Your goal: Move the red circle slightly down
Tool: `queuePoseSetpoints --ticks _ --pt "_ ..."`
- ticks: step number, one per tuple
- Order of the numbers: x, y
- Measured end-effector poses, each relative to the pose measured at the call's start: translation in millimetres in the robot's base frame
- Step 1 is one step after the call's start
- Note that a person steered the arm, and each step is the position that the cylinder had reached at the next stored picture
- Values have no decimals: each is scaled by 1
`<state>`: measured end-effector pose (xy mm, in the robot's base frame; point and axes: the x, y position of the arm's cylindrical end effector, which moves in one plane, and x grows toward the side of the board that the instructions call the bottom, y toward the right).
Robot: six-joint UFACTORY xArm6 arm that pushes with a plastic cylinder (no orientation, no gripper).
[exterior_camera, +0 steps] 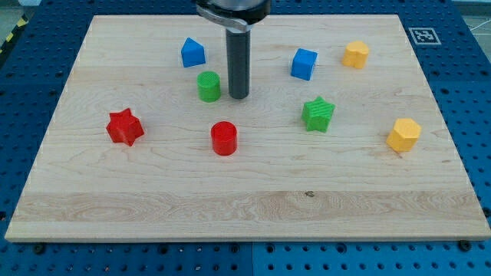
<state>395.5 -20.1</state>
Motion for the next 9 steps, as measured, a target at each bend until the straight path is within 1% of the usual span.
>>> queuePoseSetpoints --ticks 2,3,5,6,7,9 --pt "34 -8" --pt "34 -9" --pt "59 -42" --pt "60 -42" --pt "99 -37" --pt "103 -37"
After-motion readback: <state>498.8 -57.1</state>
